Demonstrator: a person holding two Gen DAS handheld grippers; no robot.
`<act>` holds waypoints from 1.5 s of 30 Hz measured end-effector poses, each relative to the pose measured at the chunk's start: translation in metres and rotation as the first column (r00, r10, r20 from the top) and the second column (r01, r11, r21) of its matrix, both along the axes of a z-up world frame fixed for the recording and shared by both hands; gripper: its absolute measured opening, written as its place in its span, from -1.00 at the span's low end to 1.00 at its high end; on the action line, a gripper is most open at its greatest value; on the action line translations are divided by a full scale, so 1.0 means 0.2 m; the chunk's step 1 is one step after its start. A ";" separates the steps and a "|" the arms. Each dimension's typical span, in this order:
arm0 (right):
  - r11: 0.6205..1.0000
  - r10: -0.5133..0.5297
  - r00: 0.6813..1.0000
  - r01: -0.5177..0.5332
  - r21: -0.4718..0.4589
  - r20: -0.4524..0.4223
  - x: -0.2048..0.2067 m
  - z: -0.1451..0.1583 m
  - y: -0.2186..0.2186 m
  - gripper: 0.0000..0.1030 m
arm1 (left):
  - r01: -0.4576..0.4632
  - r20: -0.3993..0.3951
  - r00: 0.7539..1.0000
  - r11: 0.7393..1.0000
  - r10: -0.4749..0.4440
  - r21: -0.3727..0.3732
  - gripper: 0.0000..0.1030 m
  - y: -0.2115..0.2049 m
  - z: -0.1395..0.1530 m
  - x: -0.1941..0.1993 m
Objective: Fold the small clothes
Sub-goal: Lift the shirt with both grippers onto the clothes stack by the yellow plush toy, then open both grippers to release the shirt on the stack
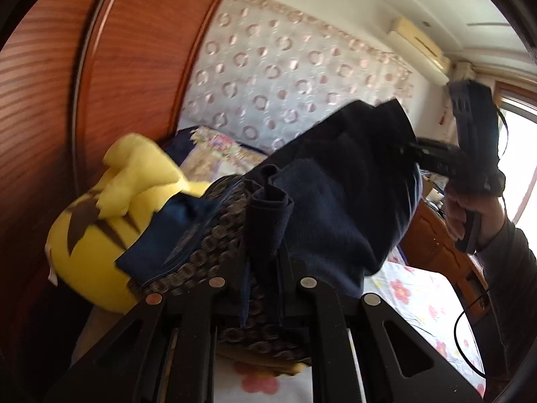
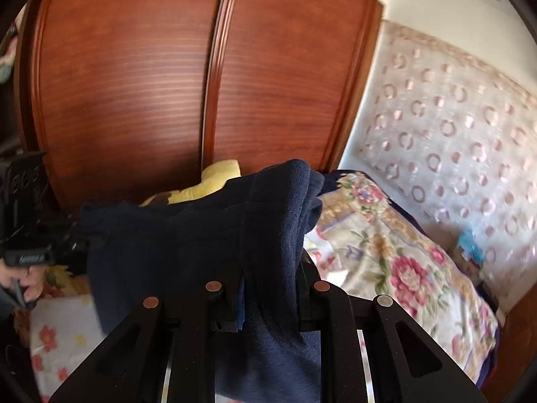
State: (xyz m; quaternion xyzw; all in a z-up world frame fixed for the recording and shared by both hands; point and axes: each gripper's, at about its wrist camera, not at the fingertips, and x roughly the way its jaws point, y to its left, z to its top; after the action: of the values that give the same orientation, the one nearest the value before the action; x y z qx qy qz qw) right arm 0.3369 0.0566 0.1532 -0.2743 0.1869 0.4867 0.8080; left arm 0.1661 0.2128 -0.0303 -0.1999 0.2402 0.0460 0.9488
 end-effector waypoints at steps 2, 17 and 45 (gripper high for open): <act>0.999 0.014 1.000 -0.014 -0.038 0.002 0.10 -0.02 0.15 -0.61 | -0.016 -0.010 1.000 1.000 0.016 -0.016 -0.74 0.03 -0.05 0.00; 0.993 -0.118 0.992 0.119 0.021 -0.040 0.39 -0.08 0.50 -0.22 | -0.011 -0.088 0.996 0.999 0.006 -0.051 -0.74 0.13 -0.18 0.01; 0.936 -0.268 0.942 0.305 0.176 -0.204 -0.09 -0.34 -0.26 -0.12 | 0.044 -0.026 0.999 0.962 -0.039 0.268 0.65 -0.25 0.17 -0.23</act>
State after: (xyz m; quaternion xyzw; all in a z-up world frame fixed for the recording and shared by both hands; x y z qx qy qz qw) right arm 0.3194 0.0039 0.0852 -0.1152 0.2448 0.4023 0.8747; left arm 0.1208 0.1633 0.0032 -0.0640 0.2455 0.0602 0.9654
